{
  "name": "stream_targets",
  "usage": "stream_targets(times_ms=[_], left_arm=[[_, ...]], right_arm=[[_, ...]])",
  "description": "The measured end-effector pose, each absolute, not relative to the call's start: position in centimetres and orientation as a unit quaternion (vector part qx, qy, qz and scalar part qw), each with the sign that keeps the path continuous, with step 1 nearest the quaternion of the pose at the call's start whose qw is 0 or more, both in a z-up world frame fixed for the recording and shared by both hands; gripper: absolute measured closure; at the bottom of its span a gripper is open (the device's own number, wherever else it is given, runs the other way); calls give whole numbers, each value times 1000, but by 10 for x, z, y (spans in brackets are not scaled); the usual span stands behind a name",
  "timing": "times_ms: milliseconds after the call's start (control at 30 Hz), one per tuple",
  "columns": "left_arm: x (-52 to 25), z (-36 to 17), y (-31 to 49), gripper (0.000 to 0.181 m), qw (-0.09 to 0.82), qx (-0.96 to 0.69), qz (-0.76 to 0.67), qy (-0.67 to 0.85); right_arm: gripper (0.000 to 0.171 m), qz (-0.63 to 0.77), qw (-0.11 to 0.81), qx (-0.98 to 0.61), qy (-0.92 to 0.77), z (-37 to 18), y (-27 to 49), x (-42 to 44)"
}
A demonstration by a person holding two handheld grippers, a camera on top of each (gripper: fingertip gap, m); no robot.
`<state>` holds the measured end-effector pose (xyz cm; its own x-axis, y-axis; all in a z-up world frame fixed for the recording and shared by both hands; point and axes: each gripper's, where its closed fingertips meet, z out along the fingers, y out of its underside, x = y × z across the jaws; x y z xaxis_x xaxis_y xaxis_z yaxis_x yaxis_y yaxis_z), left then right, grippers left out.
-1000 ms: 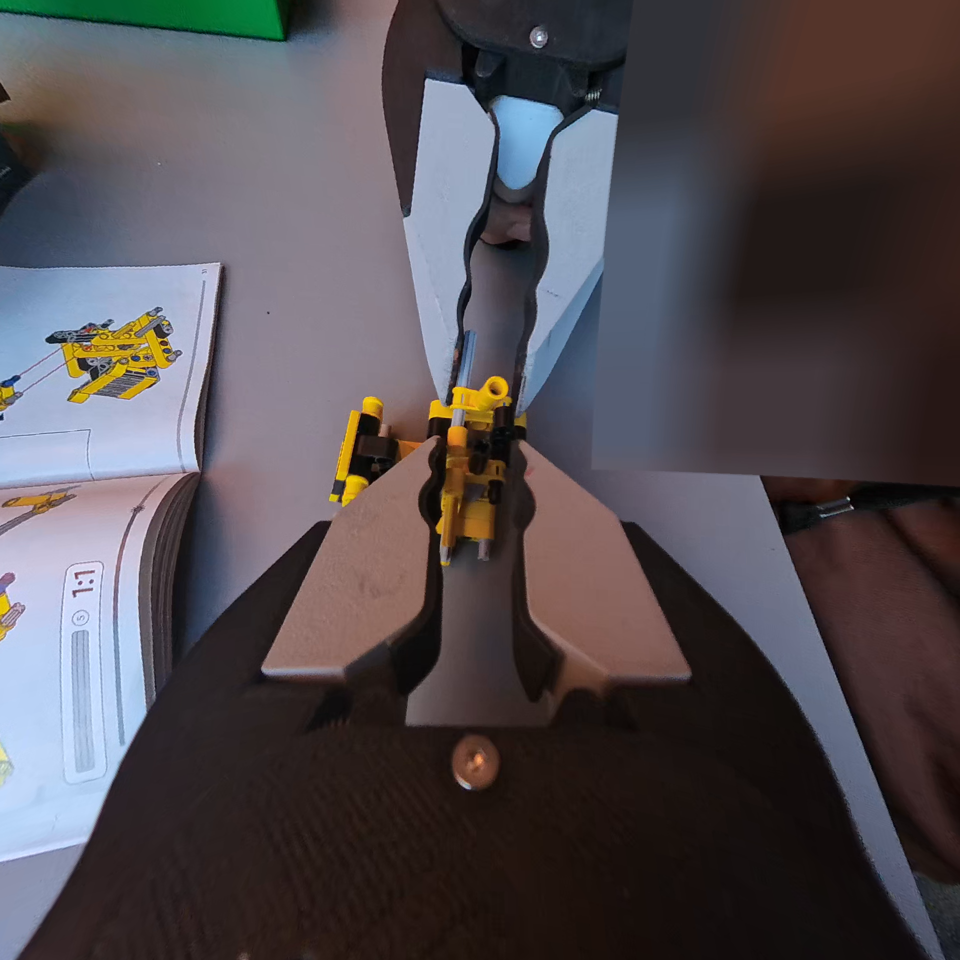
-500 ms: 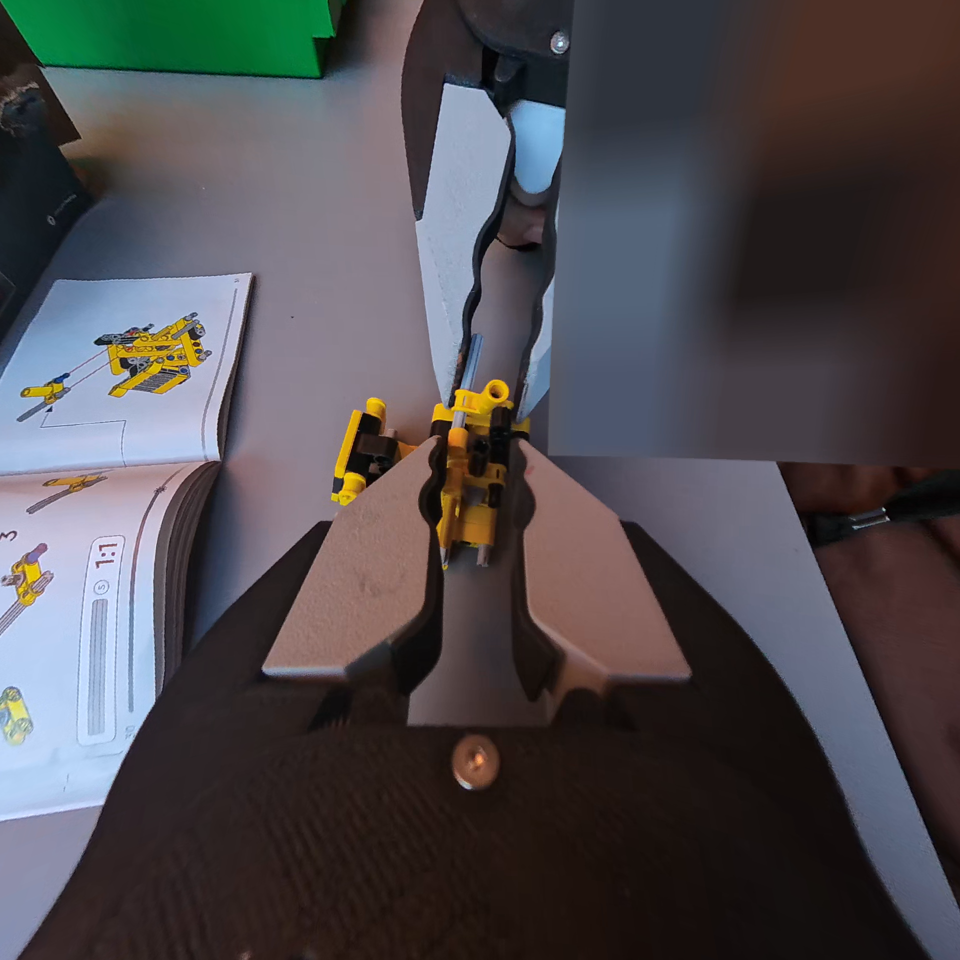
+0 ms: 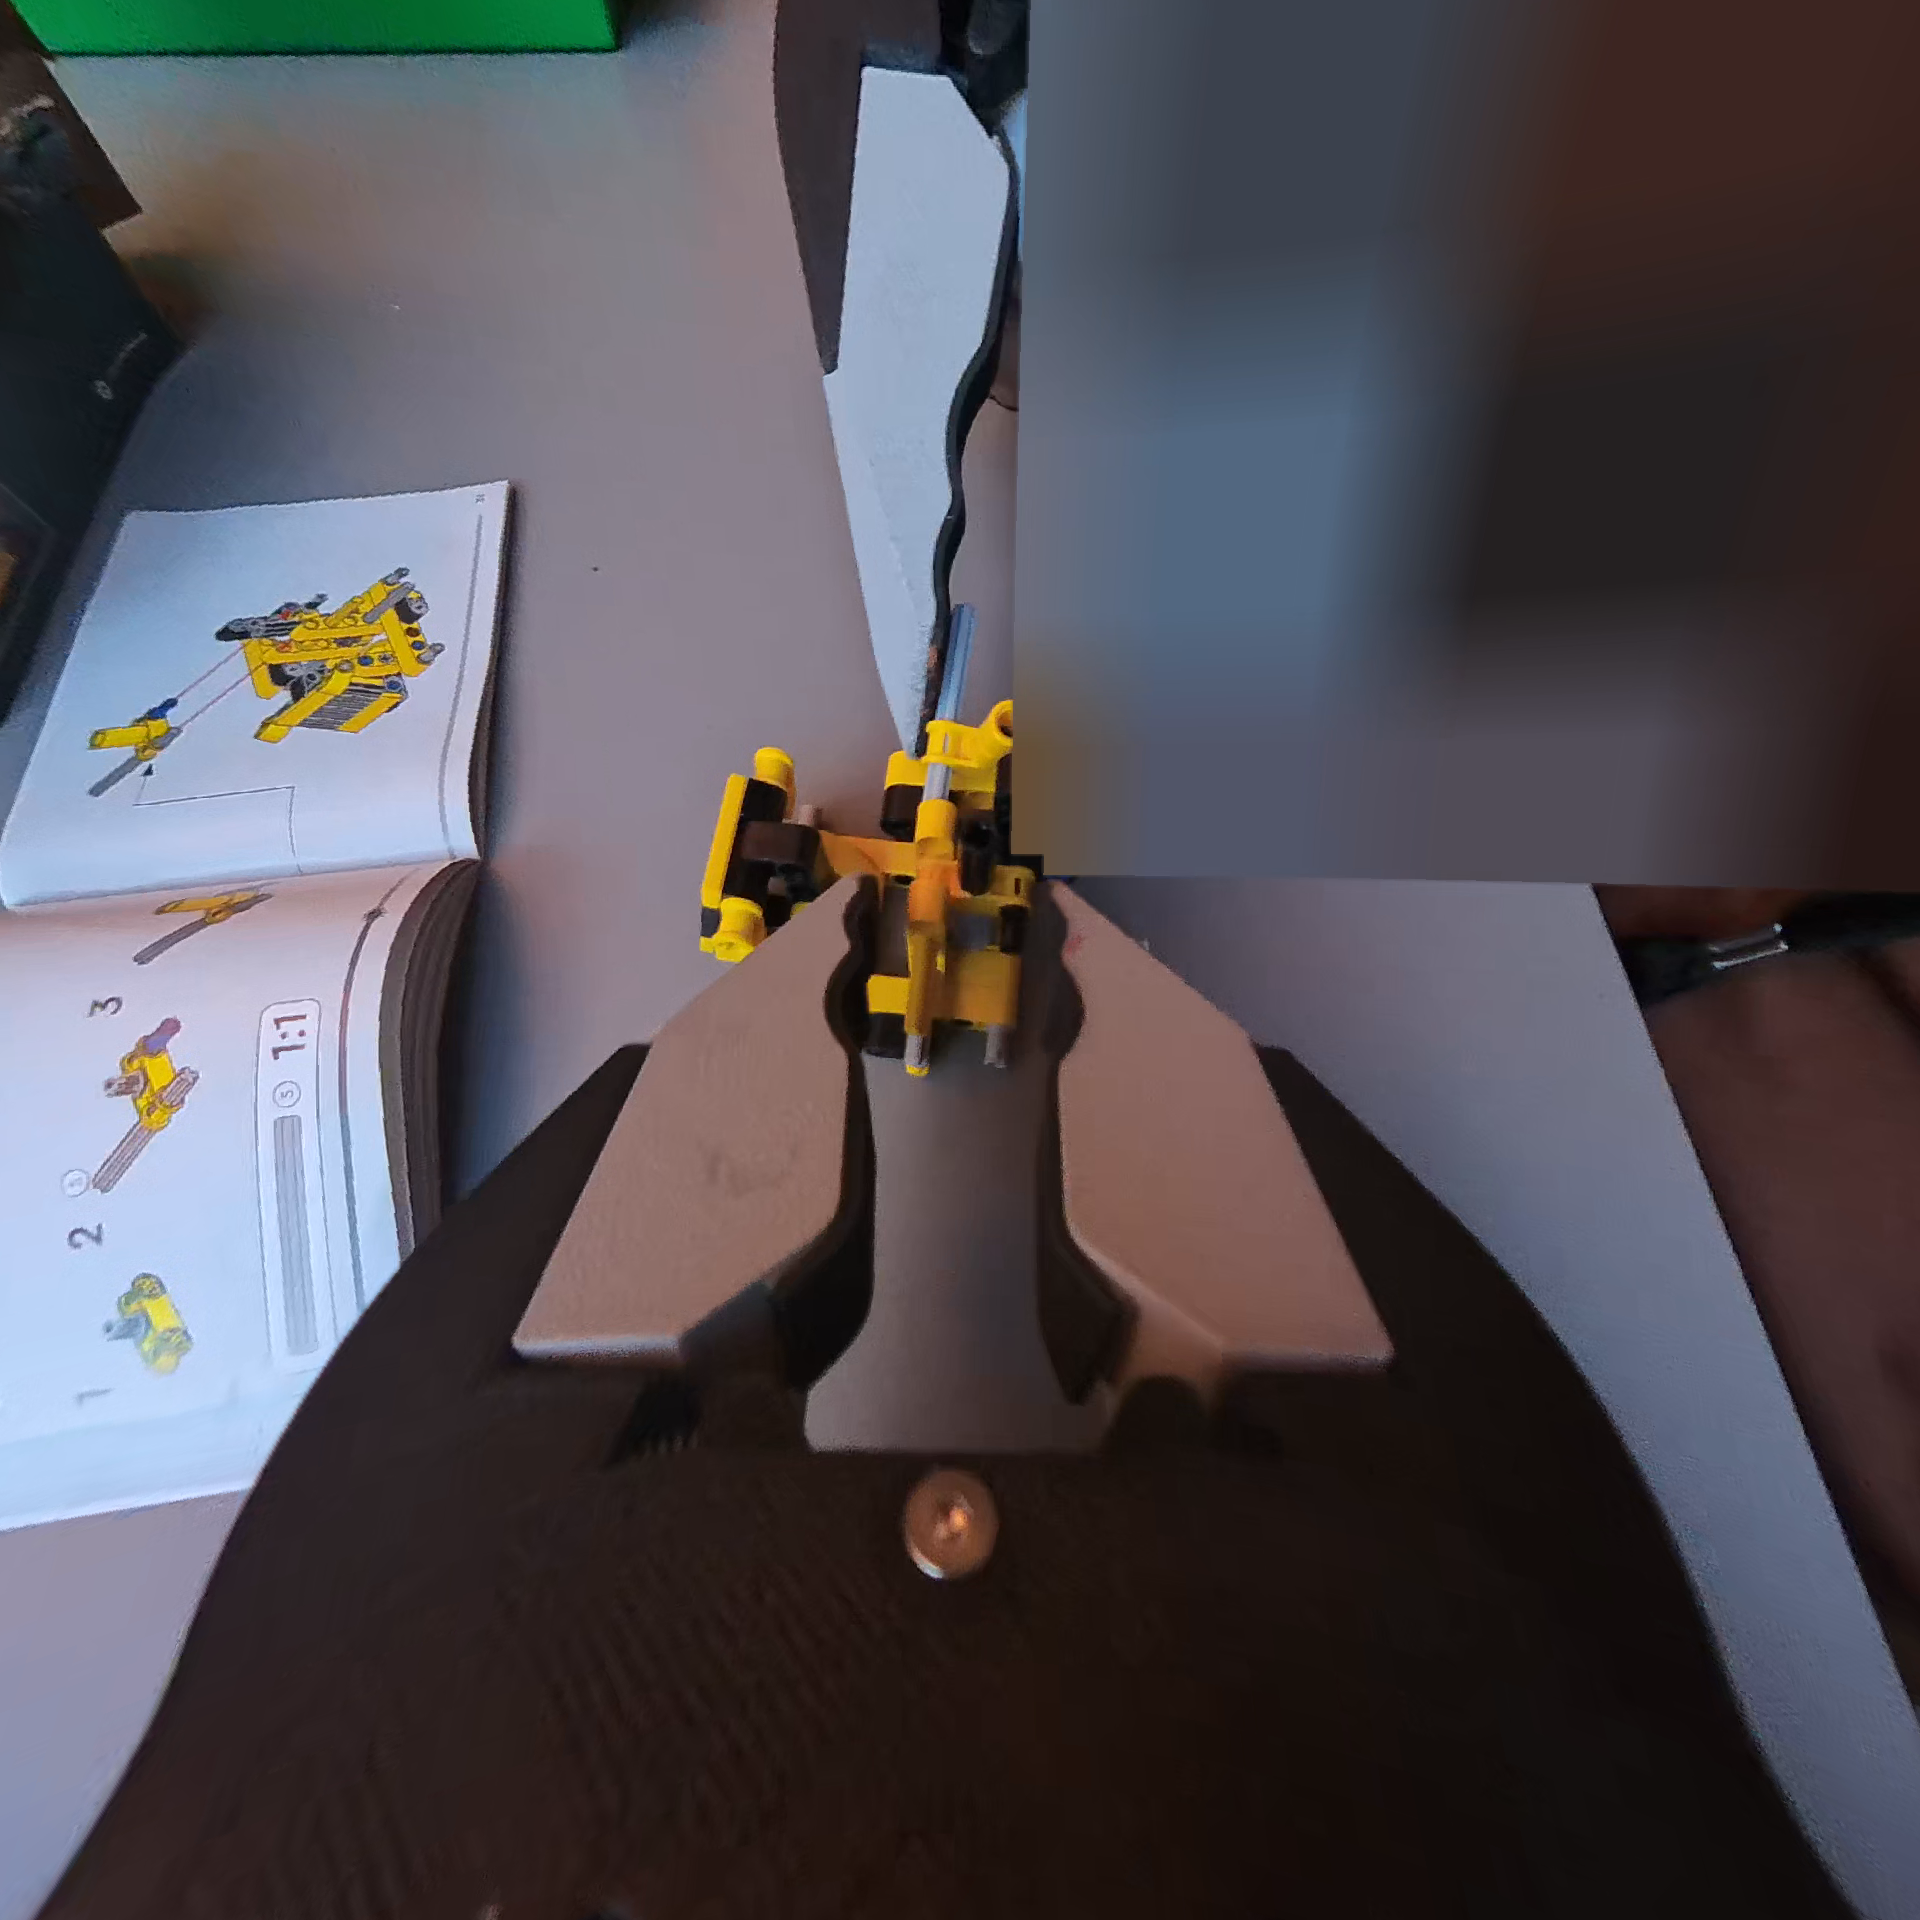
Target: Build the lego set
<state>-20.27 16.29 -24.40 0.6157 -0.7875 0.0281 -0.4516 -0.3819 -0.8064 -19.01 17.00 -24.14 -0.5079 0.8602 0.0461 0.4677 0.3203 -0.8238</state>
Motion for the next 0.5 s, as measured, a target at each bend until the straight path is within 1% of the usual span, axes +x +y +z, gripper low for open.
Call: stream_targets(times_ms=[167,267,500], left_arm=[[-205,-242,165,155,404,-807,-207,378],[-207,-235,169,159,420,-805,-208,364],[-207,-241,172,159,410,-817,-193,357]], right_arm=[[152,393,246,-426,-777,-242,170,-191],[152,393,244,-425,-778,-242,170,-191],[152,393,242,-434,-774,-242,170,-191]])
